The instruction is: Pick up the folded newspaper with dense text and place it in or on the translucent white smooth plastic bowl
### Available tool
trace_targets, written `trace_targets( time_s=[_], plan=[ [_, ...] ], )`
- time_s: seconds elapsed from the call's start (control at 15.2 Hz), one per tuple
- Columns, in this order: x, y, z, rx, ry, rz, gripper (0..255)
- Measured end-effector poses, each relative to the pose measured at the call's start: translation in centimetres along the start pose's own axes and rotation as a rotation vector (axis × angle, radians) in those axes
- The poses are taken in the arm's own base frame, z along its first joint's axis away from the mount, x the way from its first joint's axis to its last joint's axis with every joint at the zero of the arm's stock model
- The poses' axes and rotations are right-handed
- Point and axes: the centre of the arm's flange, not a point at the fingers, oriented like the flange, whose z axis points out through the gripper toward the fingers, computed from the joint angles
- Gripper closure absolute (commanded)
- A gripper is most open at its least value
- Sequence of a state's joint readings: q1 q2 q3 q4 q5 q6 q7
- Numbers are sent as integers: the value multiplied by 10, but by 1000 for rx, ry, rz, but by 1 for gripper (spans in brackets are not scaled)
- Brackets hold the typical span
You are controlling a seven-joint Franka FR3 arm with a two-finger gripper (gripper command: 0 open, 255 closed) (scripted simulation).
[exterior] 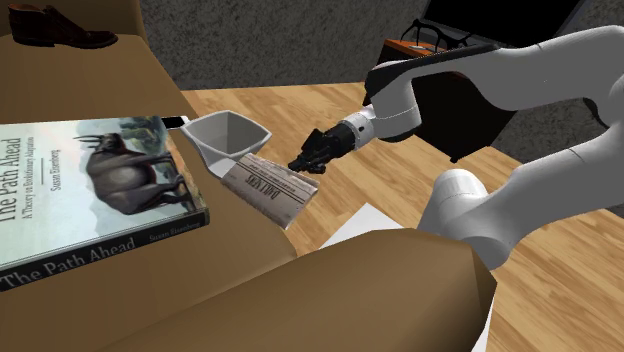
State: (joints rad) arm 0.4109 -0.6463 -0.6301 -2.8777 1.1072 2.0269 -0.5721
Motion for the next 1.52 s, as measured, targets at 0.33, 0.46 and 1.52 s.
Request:
trace_targets(
  time_s=[0.33, 0.46, 1.52],
  plan=[
    [-2, -27, -8, 0, -1, -1, 255],
    [-2, -36, -12, 0, 0, -1, 255],
    [8, -111, -35, 1, 1, 0, 255]
  ],
)
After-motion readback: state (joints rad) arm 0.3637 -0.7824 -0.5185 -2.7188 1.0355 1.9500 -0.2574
